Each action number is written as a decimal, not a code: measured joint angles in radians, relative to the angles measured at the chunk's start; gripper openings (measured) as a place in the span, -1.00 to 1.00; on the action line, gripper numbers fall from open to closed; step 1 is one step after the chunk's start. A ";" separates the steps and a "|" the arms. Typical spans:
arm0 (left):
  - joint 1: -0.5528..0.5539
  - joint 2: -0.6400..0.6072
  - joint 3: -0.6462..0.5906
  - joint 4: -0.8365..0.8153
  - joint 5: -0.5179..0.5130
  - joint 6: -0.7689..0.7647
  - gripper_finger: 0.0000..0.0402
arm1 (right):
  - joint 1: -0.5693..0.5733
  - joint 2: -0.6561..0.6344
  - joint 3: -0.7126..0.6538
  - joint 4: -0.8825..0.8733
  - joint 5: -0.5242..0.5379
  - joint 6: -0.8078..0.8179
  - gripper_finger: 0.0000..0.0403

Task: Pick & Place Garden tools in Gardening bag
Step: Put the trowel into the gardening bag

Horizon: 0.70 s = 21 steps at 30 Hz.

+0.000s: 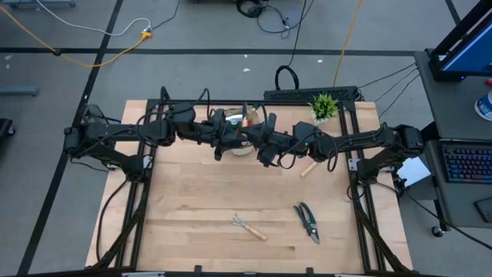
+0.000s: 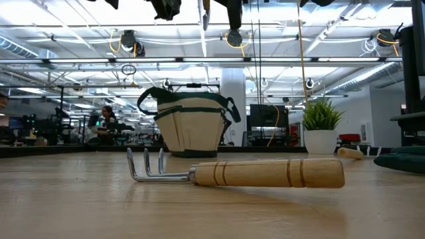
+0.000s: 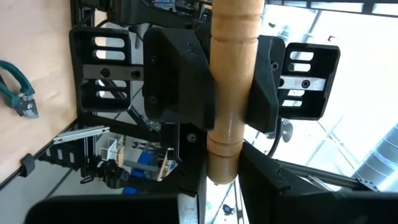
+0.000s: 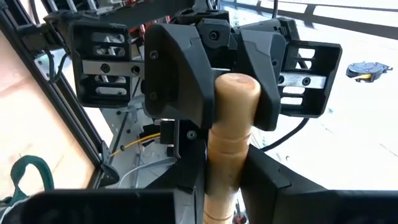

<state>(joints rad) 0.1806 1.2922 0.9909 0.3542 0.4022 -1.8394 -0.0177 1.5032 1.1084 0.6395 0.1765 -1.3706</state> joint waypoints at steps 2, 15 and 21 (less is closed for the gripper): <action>0.002 0.000 0.000 -0.003 -0.006 0.018 -0.66 | 0.000 0.000 0.000 -0.001 0.024 -0.003 -0.69; 0.031 0.000 0.000 -0.008 0.012 0.183 0.07 | 0.000 0.001 0.000 -0.060 0.112 0.026 -0.69; 0.030 0.000 0.000 -0.004 0.086 0.323 0.25 | -0.003 0.001 0.000 -0.072 0.116 0.079 -0.69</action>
<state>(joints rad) 0.2108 1.2919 0.9909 0.3501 0.4885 -1.5162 -0.0204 1.5043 1.1084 0.5678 0.2923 -1.2919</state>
